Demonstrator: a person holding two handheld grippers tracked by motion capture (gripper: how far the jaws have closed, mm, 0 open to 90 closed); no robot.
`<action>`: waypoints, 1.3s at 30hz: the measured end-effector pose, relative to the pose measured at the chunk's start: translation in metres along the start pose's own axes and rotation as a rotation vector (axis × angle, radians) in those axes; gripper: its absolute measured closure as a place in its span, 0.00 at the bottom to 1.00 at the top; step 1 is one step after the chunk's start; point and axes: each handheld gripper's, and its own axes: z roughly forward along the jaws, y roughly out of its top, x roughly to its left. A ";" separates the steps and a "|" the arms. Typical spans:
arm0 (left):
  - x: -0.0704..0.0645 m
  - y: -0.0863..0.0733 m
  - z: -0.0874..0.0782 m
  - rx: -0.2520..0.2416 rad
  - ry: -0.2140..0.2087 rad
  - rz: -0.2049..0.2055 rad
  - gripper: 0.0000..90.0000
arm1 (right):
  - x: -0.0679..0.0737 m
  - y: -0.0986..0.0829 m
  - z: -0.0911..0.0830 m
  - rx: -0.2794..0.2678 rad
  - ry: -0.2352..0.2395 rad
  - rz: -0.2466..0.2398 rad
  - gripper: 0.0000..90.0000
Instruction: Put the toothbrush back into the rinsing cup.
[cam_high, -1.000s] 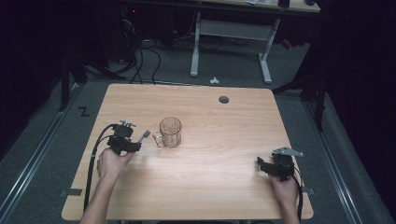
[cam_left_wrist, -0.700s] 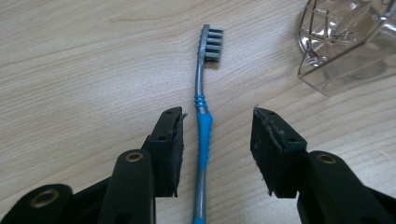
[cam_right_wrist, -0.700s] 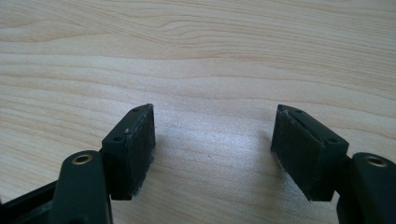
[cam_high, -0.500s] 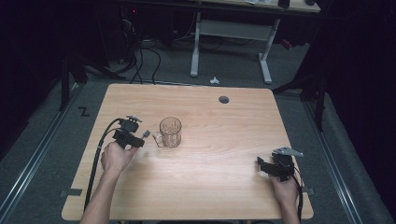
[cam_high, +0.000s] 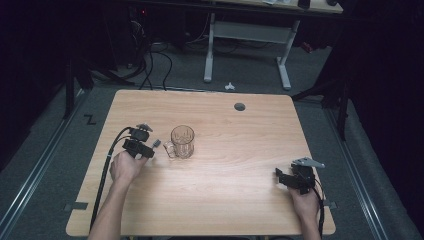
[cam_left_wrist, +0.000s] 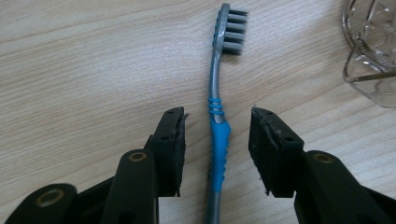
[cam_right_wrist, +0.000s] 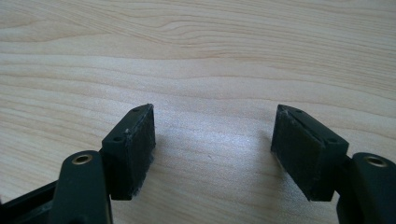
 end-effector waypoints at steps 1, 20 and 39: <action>0.000 0.000 0.001 -0.001 0.003 0.000 0.64 | 0.000 0.000 0.000 0.001 -0.001 0.001 0.34; 0.001 0.002 0.009 0.021 -0.018 -0.005 0.73 | 0.000 0.000 0.000 0.002 -0.003 0.000 0.34; 0.002 0.012 0.010 0.097 -0.018 0.007 0.87 | 0.000 0.000 0.000 0.001 -0.001 0.000 0.34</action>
